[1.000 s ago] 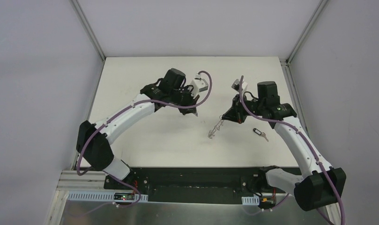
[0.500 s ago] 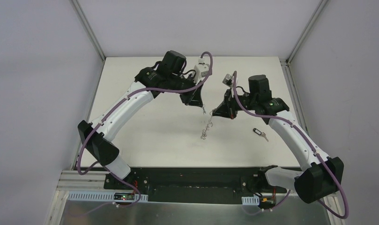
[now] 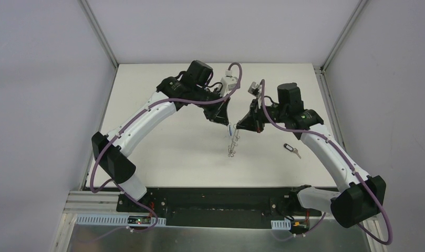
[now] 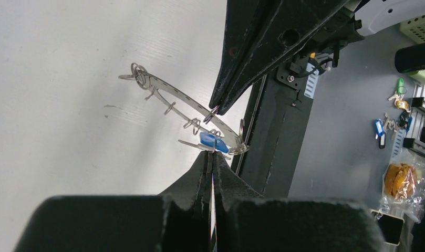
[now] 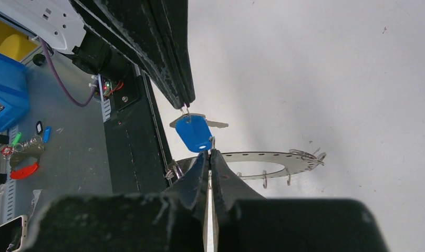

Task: Put the keys on the keyring

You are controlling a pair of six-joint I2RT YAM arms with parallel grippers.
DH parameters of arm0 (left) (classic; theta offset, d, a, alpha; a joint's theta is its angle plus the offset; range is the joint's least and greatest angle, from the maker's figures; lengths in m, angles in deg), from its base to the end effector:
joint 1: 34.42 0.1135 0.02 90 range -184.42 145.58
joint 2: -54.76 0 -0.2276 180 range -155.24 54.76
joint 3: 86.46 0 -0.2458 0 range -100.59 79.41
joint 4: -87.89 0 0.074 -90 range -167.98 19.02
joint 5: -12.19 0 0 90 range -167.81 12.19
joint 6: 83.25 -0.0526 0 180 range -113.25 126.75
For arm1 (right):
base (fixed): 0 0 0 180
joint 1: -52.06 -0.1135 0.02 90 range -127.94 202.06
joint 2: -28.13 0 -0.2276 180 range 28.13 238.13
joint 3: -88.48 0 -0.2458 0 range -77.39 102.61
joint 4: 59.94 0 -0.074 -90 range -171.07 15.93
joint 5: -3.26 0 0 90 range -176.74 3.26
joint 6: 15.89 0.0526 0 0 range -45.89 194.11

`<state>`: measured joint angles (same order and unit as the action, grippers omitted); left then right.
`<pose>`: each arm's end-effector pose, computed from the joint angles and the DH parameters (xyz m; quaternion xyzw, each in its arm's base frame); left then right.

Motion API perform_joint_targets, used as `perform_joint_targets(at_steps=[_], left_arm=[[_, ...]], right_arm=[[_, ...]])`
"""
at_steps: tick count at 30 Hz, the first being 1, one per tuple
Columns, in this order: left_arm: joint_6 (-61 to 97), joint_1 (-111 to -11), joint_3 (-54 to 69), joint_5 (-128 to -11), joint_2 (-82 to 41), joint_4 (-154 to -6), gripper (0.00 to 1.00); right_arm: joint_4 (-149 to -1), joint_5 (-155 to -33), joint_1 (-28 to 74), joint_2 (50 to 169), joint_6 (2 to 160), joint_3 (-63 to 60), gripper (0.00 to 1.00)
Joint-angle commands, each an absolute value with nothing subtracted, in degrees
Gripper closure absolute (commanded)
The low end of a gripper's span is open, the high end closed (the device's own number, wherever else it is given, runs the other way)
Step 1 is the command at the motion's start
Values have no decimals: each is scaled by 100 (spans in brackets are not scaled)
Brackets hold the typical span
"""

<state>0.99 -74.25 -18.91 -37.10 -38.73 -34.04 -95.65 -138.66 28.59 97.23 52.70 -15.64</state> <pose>0.2504 -0.2535 0.3487 0.4658 0.7226 -0.4183 0.2931 0.2367 0.1479 0.3037 -0.5012 0.6309 0.3852 0.4499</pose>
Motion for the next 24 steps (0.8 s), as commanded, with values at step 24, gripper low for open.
perform_joint_targets(at_steps=[24], left_arm=[[385,-7498,-2352,-3125,-4347,-3330,100]], right_arm=[[-9304,-13926,2642,9625,5189,-1297,100]])
